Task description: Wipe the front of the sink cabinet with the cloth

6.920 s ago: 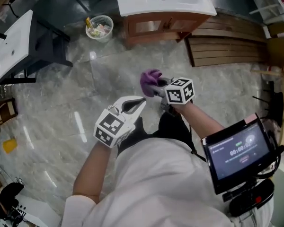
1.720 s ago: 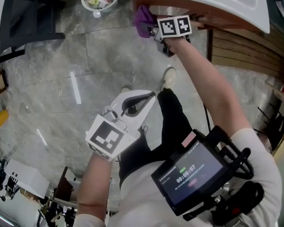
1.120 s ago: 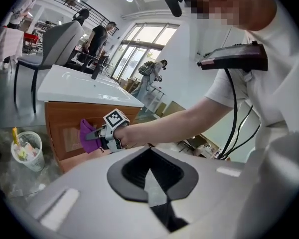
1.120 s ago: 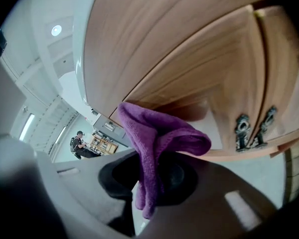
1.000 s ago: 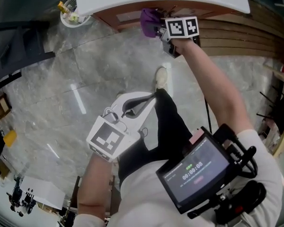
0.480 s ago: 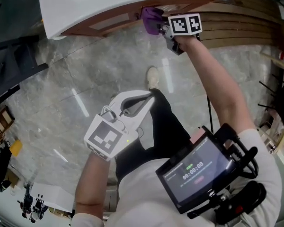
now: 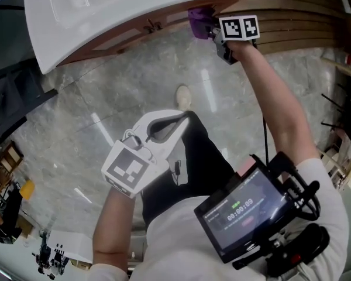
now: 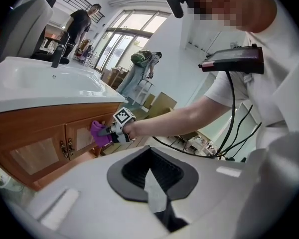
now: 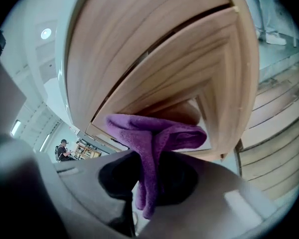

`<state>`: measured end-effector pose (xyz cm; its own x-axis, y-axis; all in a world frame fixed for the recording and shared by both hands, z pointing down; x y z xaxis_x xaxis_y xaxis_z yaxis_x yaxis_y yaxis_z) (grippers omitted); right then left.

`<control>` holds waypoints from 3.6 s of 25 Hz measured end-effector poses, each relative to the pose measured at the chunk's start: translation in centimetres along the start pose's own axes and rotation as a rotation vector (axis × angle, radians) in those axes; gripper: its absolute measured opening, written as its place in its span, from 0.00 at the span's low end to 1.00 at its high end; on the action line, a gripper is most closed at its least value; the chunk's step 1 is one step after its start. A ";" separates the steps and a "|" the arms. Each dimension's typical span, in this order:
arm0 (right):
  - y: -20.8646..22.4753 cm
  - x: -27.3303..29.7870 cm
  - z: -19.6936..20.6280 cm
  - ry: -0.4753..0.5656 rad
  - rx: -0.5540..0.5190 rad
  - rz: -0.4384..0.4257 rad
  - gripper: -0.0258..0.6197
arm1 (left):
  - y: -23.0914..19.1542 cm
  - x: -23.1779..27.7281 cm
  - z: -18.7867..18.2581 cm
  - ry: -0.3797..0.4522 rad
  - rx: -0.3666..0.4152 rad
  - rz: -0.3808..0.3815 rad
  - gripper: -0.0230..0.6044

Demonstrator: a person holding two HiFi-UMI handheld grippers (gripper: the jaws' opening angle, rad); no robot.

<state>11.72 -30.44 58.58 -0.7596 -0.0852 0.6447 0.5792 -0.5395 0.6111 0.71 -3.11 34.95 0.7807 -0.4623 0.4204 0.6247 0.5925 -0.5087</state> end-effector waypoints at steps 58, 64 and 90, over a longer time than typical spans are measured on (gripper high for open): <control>-33.7 29.2 11.5 -0.322 -0.397 -0.197 0.13 | -1.4 -24.2 13.4 0.193 -0.157 -0.276 0.04; -31.5 30.1 10.2 -0.319 -0.399 -0.140 0.13 | -2.5 -24.7 14.1 0.210 -0.174 -0.280 0.04; -15.7 14.7 3.9 -0.158 -0.249 -0.043 0.13 | -1.5 -12.5 8.3 0.085 -0.090 -0.080 0.04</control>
<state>-7.35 -19.92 60.26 -0.7150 0.0627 0.6964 0.4426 -0.7304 0.5202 -10.12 7.20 36.71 0.7243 -0.5622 0.3992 0.6809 0.4918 -0.5427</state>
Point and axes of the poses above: the fingertips, and each gripper's own axes: x forward along the fingers, y to its right, z out of its underside, the point moved 7 cm from there along -x, backward along the fingers, and after that the axes turned 3 degrees about z, right-handed, at the moved point
